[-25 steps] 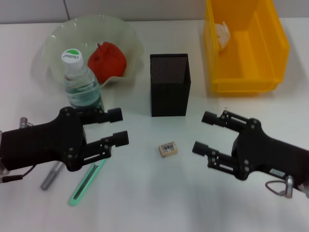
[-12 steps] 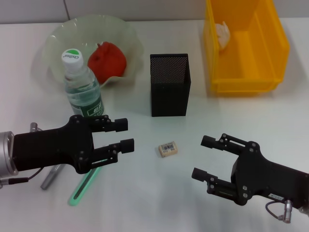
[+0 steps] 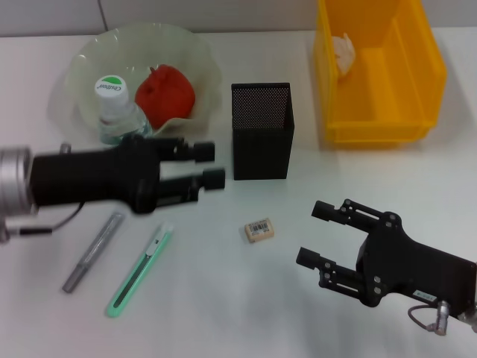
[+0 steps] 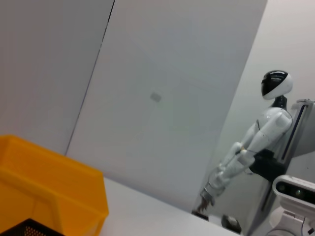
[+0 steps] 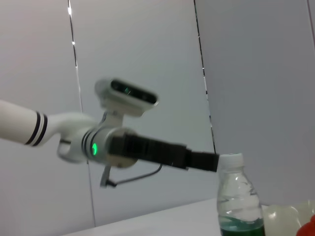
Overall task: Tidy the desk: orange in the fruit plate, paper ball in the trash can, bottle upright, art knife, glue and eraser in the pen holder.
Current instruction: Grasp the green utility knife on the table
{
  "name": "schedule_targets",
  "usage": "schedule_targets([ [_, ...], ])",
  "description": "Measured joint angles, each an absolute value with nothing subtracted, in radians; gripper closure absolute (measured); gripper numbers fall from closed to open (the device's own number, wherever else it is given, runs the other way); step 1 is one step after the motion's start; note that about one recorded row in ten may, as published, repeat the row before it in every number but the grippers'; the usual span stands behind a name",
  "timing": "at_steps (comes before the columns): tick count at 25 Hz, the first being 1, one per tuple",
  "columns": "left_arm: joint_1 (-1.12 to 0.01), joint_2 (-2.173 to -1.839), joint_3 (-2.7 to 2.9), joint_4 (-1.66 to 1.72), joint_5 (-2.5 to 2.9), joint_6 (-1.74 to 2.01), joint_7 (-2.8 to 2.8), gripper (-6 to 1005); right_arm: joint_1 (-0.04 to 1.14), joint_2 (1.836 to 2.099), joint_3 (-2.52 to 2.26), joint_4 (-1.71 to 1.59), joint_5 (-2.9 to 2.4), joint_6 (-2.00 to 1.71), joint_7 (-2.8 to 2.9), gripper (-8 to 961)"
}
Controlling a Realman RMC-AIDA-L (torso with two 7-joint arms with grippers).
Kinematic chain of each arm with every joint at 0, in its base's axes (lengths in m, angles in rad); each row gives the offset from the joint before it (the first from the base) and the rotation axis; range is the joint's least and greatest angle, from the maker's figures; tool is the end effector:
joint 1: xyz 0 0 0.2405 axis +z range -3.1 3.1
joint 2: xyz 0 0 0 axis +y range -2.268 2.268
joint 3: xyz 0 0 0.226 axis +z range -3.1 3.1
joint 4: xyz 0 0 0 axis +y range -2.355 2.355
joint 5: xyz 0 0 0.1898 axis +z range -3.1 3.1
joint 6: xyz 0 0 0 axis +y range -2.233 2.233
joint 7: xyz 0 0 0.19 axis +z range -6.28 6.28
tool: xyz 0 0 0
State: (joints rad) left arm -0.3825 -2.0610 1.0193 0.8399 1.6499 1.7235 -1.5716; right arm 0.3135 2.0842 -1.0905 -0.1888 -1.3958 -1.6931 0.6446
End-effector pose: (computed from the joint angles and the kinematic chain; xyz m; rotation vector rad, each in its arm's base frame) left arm -0.1659 0.2734 -0.0115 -2.8667 -0.6428 -0.9869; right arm 0.2107 0.2177 -0.0657 -2.5418 0.3405 1.1466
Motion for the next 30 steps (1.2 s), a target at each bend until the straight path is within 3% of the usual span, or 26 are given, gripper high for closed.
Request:
schedule_targets([
  [9,-0.543,-2.07,1.092,1.046,2.024,1.72,-2.224,498,0.319,2.085,-1.086,-0.191,-1.394,-1.627,0.642,276],
  [16,-0.526,-2.072,1.304,1.321,2.208,1.694,-2.544,498,0.32,2.085,-1.063,-0.189,-1.394,-1.585,0.577,276],
  [30,-0.49,-2.072,1.389,1.484,2.368,1.729,-2.719,499,0.323,2.084,-1.027,-0.187,-1.394,-1.561,0.564,276],
])
